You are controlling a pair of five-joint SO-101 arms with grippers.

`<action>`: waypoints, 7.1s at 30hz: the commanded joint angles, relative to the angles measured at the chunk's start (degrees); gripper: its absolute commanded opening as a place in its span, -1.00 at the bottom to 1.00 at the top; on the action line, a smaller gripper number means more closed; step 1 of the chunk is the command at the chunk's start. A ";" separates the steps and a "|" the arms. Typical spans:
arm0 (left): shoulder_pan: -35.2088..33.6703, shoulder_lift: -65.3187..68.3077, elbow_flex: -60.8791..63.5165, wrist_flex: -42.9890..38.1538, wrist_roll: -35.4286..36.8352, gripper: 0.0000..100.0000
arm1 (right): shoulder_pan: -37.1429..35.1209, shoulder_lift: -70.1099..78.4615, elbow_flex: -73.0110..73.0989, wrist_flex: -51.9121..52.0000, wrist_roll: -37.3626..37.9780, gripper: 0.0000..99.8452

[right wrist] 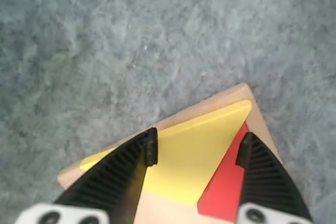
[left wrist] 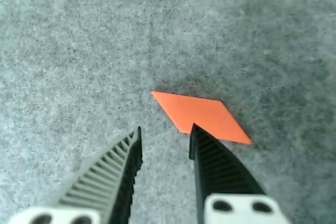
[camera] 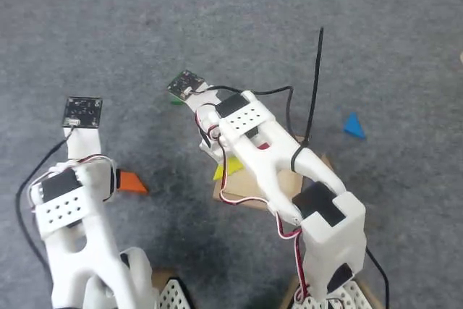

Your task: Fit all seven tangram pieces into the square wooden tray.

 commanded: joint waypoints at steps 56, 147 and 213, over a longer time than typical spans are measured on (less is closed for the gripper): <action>6.42 -0.70 -15.87 10.64 6.68 -0.52 | 33.19 -62.37 61.10 -6.64 9.76 -0.47; 28.48 98.02 -110.11 28.66 18.73 -0.64 | 30.81 -61.76 62.42 -9.89 6.68 -0.47; 8.79 21.98 -4.18 -12.92 -57.85 -0.42 | 26.51 -62.37 68.57 -11.74 10.81 -0.47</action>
